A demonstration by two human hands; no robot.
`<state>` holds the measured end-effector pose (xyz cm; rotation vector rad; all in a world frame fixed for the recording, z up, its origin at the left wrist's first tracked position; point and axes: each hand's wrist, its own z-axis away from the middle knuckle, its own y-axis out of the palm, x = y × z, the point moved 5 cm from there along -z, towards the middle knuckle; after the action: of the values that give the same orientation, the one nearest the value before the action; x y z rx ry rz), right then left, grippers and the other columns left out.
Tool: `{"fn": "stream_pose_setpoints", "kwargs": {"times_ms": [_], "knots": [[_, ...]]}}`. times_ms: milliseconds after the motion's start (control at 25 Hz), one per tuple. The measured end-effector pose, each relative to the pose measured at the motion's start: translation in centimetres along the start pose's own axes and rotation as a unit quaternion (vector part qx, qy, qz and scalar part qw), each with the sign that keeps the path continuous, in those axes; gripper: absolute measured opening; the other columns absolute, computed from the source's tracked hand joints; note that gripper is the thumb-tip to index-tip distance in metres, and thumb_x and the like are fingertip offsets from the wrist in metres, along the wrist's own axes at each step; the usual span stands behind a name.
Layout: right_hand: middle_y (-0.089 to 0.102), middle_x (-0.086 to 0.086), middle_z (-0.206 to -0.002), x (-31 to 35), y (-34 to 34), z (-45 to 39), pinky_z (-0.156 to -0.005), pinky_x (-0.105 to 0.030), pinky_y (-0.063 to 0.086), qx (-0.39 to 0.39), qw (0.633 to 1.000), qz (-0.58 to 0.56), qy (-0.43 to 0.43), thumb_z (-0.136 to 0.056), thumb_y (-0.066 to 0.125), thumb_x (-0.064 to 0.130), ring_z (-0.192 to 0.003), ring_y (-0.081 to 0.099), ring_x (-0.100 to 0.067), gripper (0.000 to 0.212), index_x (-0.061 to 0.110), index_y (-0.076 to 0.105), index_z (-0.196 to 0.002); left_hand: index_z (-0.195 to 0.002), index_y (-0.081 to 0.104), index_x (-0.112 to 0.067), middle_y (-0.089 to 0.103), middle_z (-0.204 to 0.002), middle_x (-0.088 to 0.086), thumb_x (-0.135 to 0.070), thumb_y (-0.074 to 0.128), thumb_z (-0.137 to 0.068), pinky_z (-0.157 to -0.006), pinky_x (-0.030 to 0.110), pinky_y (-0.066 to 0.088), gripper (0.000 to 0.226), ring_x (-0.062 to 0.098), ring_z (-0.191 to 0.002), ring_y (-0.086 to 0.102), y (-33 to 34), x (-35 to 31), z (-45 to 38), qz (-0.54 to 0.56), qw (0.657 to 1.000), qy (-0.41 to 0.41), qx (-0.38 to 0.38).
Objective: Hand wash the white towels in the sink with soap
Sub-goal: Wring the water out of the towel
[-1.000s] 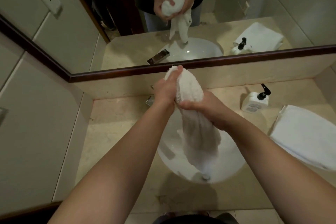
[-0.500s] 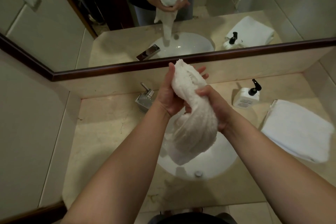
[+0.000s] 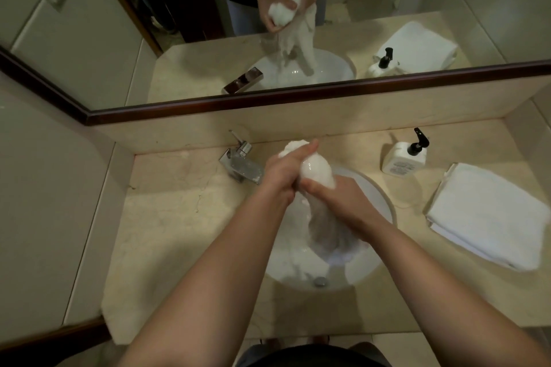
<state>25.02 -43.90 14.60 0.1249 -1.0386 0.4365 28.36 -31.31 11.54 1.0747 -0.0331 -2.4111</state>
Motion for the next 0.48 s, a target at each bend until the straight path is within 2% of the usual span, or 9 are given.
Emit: {"fn": "stream_pose_setpoints", "kwargs": {"times_ms": [80,120,240,320,400,480], "knots": [[0.076,-0.003,-0.087,-0.4,-0.1,0.1,-0.073,-0.031,0.057,0.005,1.0,0.004,0.01,-0.084,0.071,0.045,-0.078,0.073,-0.015,0.028,0.018,0.072,-0.094,-0.107,0.068,-0.005,0.074,-0.092,0.008,-0.024,0.086,-0.075,-0.072,0.034,0.059,0.041,0.022,-0.083,0.072,-0.4,0.7,0.4,0.006,1.0,0.009,-0.012],[0.076,-0.006,-0.086,-0.5,-0.3,0.1,-0.071,-0.033,0.057,0.001,1.0,-0.002,0.011,-0.085,0.071,0.043,-0.077,0.073,-0.02,0.03,0.014,0.072,-0.094,-0.112,0.067,-0.004,0.073,-0.093,0.007,-0.026,0.083,-0.079,-0.073,0.034,0.058,0.043,0.021,-0.085,0.071,-0.4,0.6,0.6,0.005,1.0,0.019,0.008],[0.073,-0.01,-0.079,-0.8,-1.0,-0.1,-0.064,-0.033,0.053,0.01,0.996,-0.079,0.033,-0.087,0.066,0.038,-0.069,0.068,-0.024,0.034,0.006,0.07,-0.096,-0.123,0.062,-0.005,0.071,-0.101,0.008,-0.044,0.069,-0.085,-0.085,0.035,0.055,0.054,0.023,-0.097,0.068,0.1,0.3,1.4,0.064,0.984,0.044,0.163],[0.068,-0.009,-0.074,-1.2,-1.3,-0.2,-0.062,-0.032,0.051,0.049,0.978,-0.185,0.083,-0.088,0.062,0.038,-0.066,0.064,-0.021,0.037,0.004,0.066,-0.101,-0.127,0.059,-0.012,0.069,-0.113,0.012,-0.051,0.075,-0.076,-0.093,0.04,0.053,0.066,0.027,-0.107,0.066,0.6,0.2,1.2,0.119,0.961,0.056,0.245],[0.064,-0.007,-0.071,-1.2,-1.0,-0.2,-0.057,-0.028,0.051,0.106,0.95,-0.268,0.121,-0.084,0.061,0.041,-0.061,0.061,-0.017,0.044,0.003,0.06,-0.107,-0.133,0.055,-0.015,0.061,-0.128,0.016,-0.052,0.083,-0.068,-0.101,0.048,0.049,0.08,0.033,-0.12,0.058,1.6,0.2,1.0,0.151,0.941,0.068,0.294],[0.06,-0.008,-0.07,-0.9,-0.5,-0.4,-0.053,-0.026,0.05,0.152,0.933,-0.303,0.123,-0.081,0.062,0.048,-0.059,0.058,-0.017,0.052,0.004,0.059,-0.109,-0.122,0.062,-0.013,0.063,-0.123,0.016,-0.046,0.086,-0.066,-0.097,0.048,0.052,0.069,0.034,-0.115,0.061,2.6,-0.3,0.9,0.178,0.932,0.075,0.305]]}}
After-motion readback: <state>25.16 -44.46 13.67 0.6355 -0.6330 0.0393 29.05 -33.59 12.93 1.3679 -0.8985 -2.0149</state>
